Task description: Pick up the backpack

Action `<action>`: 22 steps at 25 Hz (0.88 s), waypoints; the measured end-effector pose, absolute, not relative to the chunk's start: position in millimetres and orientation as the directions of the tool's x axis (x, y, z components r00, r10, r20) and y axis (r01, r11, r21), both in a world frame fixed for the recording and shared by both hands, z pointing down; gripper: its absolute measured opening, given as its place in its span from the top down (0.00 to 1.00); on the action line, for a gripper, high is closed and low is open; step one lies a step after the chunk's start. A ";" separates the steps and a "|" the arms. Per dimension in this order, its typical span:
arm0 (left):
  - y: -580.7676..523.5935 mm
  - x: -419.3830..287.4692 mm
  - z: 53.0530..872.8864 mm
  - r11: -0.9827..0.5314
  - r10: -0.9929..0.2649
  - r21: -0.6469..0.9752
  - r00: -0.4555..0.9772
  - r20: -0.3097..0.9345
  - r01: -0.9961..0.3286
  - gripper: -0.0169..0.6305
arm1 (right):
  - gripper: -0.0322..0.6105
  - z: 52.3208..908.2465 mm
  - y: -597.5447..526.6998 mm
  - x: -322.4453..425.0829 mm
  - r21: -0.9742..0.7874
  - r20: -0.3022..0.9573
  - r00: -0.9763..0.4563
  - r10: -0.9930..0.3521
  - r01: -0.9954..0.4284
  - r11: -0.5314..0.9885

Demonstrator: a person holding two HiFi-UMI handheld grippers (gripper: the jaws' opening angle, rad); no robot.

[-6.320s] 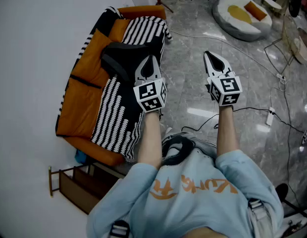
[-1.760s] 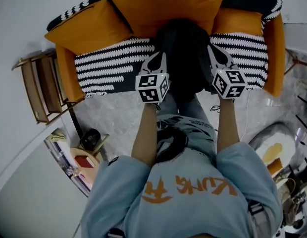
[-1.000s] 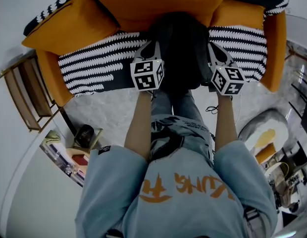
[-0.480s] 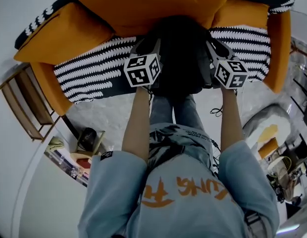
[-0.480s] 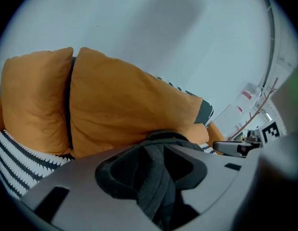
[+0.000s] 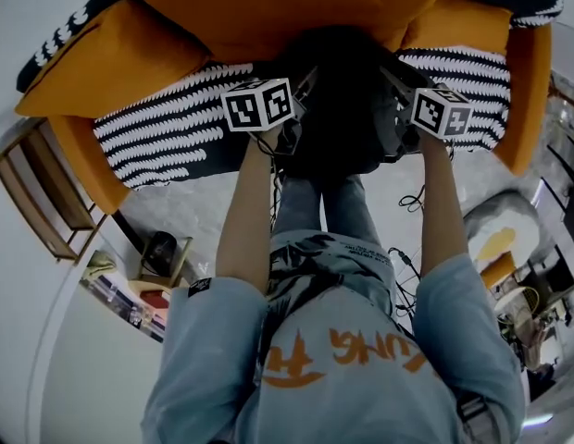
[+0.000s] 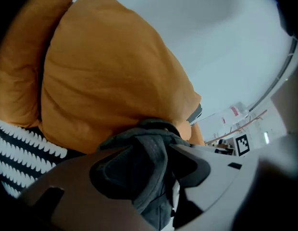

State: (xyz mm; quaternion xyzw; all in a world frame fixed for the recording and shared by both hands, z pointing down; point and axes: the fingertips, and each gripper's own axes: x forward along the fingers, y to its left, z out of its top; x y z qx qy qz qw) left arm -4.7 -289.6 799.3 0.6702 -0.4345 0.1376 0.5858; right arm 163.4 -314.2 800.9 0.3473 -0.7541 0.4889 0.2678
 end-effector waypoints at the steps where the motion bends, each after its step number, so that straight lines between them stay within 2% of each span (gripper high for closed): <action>1: -291.8 -1.8 801.9 0.056 -0.409 0.686 0.610 0.678 -0.725 0.61 | 0.63 804.9 -314.6 162.1 -0.568 0.741 -0.626 -0.242 -0.777 0.271; 7: -294.3 18.8 823.9 -0.058 -0.289 0.731 0.713 0.639 -0.679 0.62 | 0.65 823.7 -313.3 137.1 -0.653 0.711 -0.699 -0.078 -0.697 0.298; 10: -296.0 23.3 836.0 -0.042 -0.271 0.753 0.733 0.624 -0.656 0.65 | 0.74 840.4 -311.9 131.1 -0.638 0.731 -0.682 -0.009 -0.688 0.346; 13: -296.6 25.9 838.1 -0.044 -0.263 0.766 0.747 0.610 -0.641 0.67 | 0.77 840.2 -314.0 128.3 -0.648 0.720 -0.694 -0.013 -0.679 0.344; 18: -290.9 35.6 819.3 -0.108 -0.275 0.761 0.755 0.596 -0.640 0.83 | 0.88 823.1 -303.5 124.0 -0.678 0.687 -0.726 -0.044 -0.661 0.322; 22: -282.7 40.3 798.6 -0.145 -0.307 0.756 0.755 0.579 -0.638 0.87 | 0.89 804.9 -289.8 122.0 -0.663 0.686 -0.723 -0.081 -0.668 0.337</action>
